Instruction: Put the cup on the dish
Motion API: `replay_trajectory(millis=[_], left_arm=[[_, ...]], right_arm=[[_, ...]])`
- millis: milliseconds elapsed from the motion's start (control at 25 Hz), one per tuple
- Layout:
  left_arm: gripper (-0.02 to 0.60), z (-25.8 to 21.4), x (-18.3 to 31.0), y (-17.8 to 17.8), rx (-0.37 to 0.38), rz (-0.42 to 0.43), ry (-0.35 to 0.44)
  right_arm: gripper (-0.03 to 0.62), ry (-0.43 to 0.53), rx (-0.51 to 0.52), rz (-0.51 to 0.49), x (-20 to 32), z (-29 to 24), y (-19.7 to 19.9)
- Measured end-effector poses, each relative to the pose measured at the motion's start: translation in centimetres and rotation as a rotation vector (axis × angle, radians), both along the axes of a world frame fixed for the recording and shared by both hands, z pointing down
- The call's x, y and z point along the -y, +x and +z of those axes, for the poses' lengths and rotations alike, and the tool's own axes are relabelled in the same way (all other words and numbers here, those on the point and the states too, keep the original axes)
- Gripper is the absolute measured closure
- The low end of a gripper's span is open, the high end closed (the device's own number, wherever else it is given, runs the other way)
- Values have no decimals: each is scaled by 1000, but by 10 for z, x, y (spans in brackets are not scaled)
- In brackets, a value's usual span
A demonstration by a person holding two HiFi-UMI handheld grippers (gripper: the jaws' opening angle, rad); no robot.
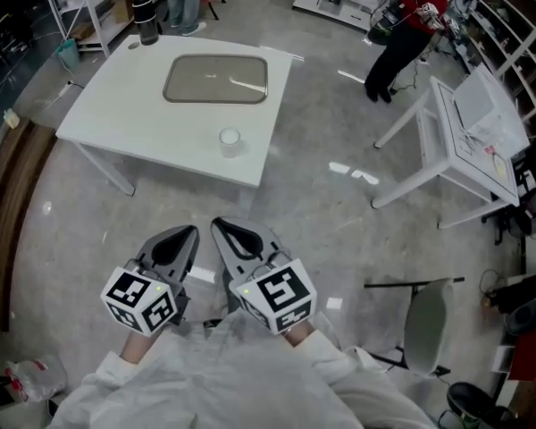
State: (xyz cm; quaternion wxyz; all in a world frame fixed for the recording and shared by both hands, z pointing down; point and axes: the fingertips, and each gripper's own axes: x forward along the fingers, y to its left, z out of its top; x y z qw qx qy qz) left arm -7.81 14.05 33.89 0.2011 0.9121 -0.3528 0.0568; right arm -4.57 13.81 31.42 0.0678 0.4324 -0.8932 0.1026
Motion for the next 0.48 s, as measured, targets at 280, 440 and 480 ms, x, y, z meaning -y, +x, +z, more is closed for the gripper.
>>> replay_trajectory(millis=[280, 440, 480], left_arm=[[572, -4, 71, 12, -4, -30, -4], [572, -8, 115, 24, 6, -46, -3], [572, -10, 125, 28, 4, -51, -3]], right_arm=[[579, -5, -8, -13, 73, 3, 20], [579, 3, -5, -27, 119, -6, 31], [579, 3, -5, -30, 129, -7, 34]])
